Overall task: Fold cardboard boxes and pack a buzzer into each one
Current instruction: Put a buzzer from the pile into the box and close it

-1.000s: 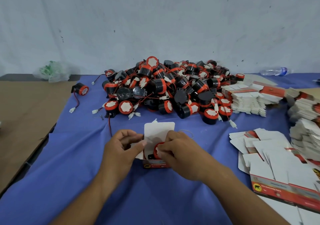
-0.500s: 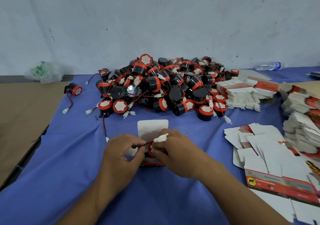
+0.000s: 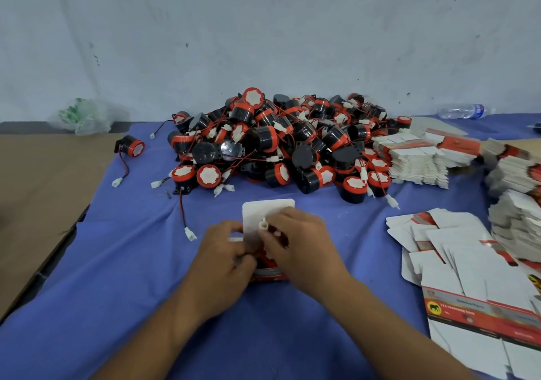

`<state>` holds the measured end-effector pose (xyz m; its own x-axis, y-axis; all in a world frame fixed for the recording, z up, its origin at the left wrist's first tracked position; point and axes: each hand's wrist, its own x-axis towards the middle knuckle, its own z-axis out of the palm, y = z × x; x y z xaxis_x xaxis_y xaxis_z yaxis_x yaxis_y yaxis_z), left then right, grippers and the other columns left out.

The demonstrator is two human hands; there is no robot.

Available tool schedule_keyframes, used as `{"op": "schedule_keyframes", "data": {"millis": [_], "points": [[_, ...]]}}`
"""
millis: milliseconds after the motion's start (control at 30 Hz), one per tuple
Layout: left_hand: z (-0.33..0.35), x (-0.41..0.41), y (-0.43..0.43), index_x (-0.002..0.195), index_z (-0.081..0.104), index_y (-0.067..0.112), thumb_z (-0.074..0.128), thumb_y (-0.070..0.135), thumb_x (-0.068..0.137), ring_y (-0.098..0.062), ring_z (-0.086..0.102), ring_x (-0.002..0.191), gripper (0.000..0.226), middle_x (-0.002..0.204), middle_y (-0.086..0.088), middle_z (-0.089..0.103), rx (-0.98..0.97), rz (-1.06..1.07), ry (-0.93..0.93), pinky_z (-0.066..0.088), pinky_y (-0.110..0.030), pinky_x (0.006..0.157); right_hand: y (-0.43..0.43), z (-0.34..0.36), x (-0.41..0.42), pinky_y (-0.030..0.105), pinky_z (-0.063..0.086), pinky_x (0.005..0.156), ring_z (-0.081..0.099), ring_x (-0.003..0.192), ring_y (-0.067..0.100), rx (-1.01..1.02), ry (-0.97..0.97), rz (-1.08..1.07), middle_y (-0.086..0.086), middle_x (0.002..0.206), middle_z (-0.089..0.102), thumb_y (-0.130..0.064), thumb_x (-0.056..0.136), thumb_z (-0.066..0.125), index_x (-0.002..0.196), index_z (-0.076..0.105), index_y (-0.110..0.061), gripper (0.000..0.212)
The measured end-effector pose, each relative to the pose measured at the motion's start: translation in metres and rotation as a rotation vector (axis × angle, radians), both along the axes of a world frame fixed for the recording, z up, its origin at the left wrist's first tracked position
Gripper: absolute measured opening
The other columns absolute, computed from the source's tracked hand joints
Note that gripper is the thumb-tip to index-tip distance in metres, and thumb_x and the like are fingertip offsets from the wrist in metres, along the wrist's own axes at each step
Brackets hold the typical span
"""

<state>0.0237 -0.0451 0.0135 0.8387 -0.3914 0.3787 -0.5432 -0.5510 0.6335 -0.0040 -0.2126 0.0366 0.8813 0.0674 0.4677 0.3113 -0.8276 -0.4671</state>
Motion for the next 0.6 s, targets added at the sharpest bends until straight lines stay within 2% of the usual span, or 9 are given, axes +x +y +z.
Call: {"op": "schedule_keyframes", "data": {"millis": [67,100,200,300,400,433,500,600], "points": [[0.001,-0.002,0.001,0.096,0.071,0.023,0.044,0.022,0.085,0.000,0.039,0.112,0.028,0.111,0.024,0.046,0.088,-0.111,-0.024,0.035,-0.018,0.095,0.003,-0.003,-0.001,0.041,0.049,0.070,0.059,0.081,0.023,-0.089,-0.005,0.023,0.002,0.093,0.067,-0.025,0.098,0.057,0.093,0.069,-0.010,0.020],[0.000,-0.001,0.002,0.096,0.069,0.024,0.043,0.024,0.088,-0.001,0.038,0.111,0.027,0.110,0.022,0.046,0.130,-0.143,-0.028,0.035,-0.017,0.095,0.004,-0.003,-0.002,0.044,0.049,0.070,0.059,0.082,0.024,-0.138,-0.003,0.027,0.002,0.092,0.067,-0.025,0.098,0.056,0.095,0.067,-0.010,0.020],[0.000,-0.004,0.004,0.097,0.067,0.028,0.043,0.030,0.092,0.000,0.040,0.113,0.025,0.115,0.020,0.044,0.100,-0.165,0.041,0.032,-0.011,0.095,0.001,0.001,-0.002,0.046,0.049,0.073,0.058,0.094,0.026,-0.282,0.040,0.106,0.004,0.097,0.067,-0.020,0.097,0.054,0.100,0.067,-0.011,0.016],[0.001,-0.006,0.007,0.107,0.069,0.024,0.065,0.025,0.089,0.008,0.046,0.112,0.019,0.126,0.014,0.044,-0.019,-0.061,0.000,0.036,-0.006,0.091,-0.002,0.006,-0.001,0.041,0.047,0.087,0.053,0.107,0.023,-0.337,0.130,0.206,0.001,0.109,0.066,-0.023,0.100,0.049,0.112,0.069,-0.015,0.025],[0.005,-0.004,0.015,0.117,0.051,0.033,0.084,0.034,0.072,0.011,0.047,0.093,0.056,0.120,0.014,0.040,-0.065,0.123,0.039,0.037,-0.007,0.074,-0.004,0.011,-0.003,0.035,0.043,0.095,0.049,0.108,0.022,-0.316,0.168,0.312,0.001,0.112,0.066,-0.021,0.099,0.049,0.108,0.073,-0.013,0.027],[0.008,-0.005,0.017,0.115,0.045,0.038,0.085,0.039,0.067,0.010,0.045,0.086,0.063,0.115,0.016,0.040,-0.059,0.151,0.097,0.037,-0.008,0.070,-0.003,0.011,-0.005,0.033,0.041,0.097,0.048,0.108,0.021,-0.327,0.176,0.333,0.000,0.113,0.065,-0.017,0.098,0.048,0.108,0.074,-0.014,0.028],[0.011,-0.008,0.018,0.103,0.042,0.044,0.086,0.043,0.063,0.007,0.046,0.079,0.059,0.108,0.020,0.042,-0.078,0.179,0.156,0.039,-0.008,0.065,-0.001,0.010,-0.010,0.029,0.037,0.098,0.044,0.106,0.017,-0.317,0.188,0.341,-0.005,0.113,0.062,-0.016,0.096,0.047,0.108,0.075,-0.019,0.030],[0.011,-0.011,0.016,0.095,0.049,0.039,0.088,0.037,0.062,-0.001,0.052,0.082,0.051,0.106,0.017,0.047,-0.165,0.200,0.185,0.042,-0.010,0.067,0.002,0.009,-0.015,0.024,0.033,0.097,0.038,0.102,0.010,-0.239,0.246,0.322,-0.013,0.108,0.055,-0.030,0.095,0.043,0.096,0.076,-0.028,0.033]]}}
